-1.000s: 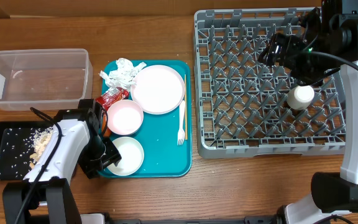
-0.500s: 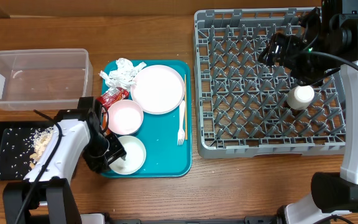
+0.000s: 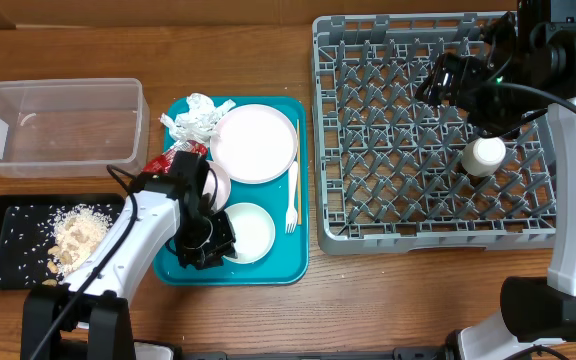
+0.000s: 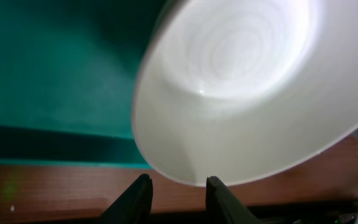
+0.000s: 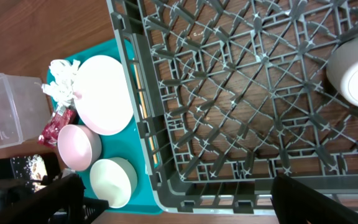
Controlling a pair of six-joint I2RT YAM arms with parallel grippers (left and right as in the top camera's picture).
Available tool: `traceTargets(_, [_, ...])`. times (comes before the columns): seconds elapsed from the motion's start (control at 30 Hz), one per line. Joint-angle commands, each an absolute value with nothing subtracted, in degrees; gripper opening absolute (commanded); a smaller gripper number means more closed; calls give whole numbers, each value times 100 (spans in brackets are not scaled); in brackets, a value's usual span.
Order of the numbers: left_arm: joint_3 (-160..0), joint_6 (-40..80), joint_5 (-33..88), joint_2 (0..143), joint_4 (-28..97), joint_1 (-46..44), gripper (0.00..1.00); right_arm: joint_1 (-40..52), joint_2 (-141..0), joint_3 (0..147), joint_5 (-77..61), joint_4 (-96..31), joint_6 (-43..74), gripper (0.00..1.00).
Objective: Sort waste into correct bins and load items into the dishwasher rack
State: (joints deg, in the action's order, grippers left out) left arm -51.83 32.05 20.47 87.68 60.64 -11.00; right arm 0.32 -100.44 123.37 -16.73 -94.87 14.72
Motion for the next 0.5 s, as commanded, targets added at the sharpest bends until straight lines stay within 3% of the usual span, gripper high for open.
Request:
traceTargets(0.0, [-5854,2956,2147,8739,6488,-1253,33,32,-10007,12414,-1721,-9463,1411,100])
traceTargets(0.2, [-7074,2985,1109,8628,7669,-1232,39,32,-10007,12414,-1721,-9463,1411,100])
traceTargets(0.27, [-7502,3081,478,8608,7891,-1188,53,32,-10007,12414,-1721,-9463,1411,100])
traceTargets(0.3, [-7745,3225,67,8608,8012,-1103,77,32,-10007,12414,-1721,-9463,1411,100])
traceTargets(0.33, [-7850,3273,-60,8608,8066,-1033,83,32,-10007,12414,-1721,-9463,1411,100])
traceTargets(0.4, [-8036,3343,-220,8608,8165,-847,87,32,-10007,12414,-1721,-9463,1411,100])
traceTargets(0.47, [-8112,3343,-207,8608,8169,-541,100,32,-10007,12414,-1723,-9404,1413,100])
